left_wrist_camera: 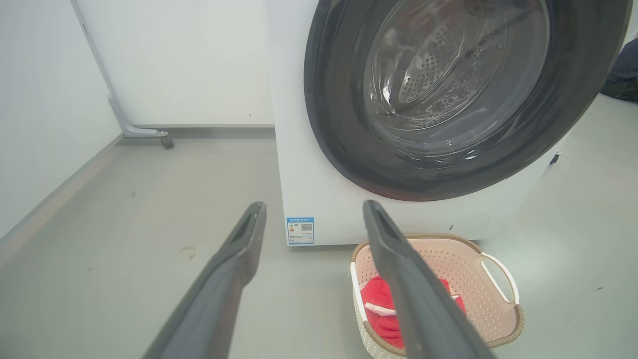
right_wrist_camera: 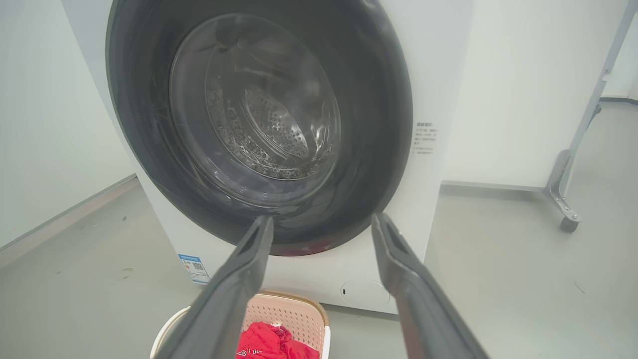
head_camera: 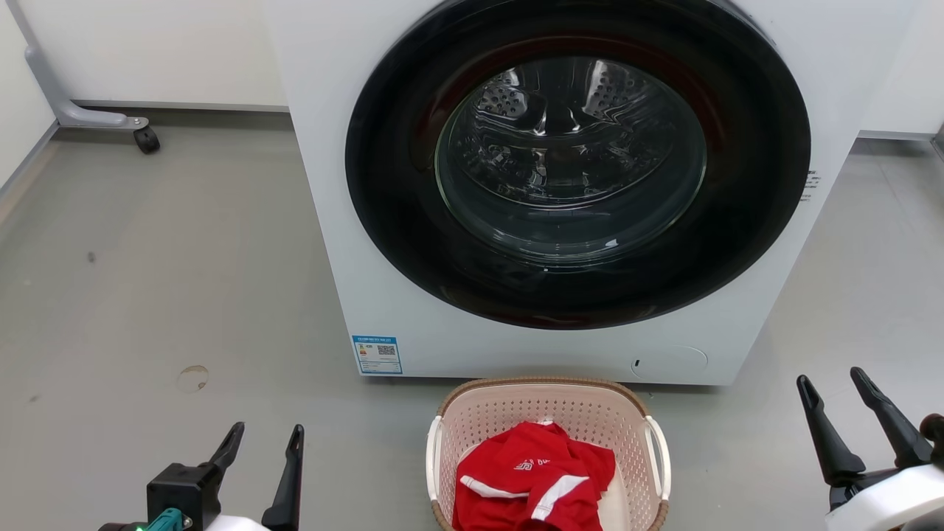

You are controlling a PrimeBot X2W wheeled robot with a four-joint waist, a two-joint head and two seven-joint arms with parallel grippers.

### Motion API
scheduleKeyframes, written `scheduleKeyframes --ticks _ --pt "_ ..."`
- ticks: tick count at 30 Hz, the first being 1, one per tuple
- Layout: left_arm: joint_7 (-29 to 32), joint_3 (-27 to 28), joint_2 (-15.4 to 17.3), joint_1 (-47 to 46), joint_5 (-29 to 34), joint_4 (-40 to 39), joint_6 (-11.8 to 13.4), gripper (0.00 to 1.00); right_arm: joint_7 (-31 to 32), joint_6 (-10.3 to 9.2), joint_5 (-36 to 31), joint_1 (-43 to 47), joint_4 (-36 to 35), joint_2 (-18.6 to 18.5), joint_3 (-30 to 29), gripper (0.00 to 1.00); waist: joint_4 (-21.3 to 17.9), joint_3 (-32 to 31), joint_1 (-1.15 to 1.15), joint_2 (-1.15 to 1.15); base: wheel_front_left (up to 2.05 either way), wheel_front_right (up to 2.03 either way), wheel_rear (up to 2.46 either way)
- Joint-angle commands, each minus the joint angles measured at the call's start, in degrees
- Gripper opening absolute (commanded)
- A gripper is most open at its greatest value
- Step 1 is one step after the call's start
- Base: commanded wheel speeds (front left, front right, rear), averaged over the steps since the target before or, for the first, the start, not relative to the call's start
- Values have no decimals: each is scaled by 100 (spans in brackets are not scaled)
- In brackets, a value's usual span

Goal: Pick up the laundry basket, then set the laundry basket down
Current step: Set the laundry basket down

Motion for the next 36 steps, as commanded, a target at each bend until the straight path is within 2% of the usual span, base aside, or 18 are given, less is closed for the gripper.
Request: scheduleKeyframes --ticks 1,36 --pt "11 209 124 -128 -40 -190 62 100 -77 -20 -33 -106 -162 -213 23 100 -2 1 1 0 0 0 0" --pt "-71 174 188 -135 -127 -135 110 100 -77 -20 -79 -71 -200 -231 -57 100 -17 27 1 0 0 0 0"
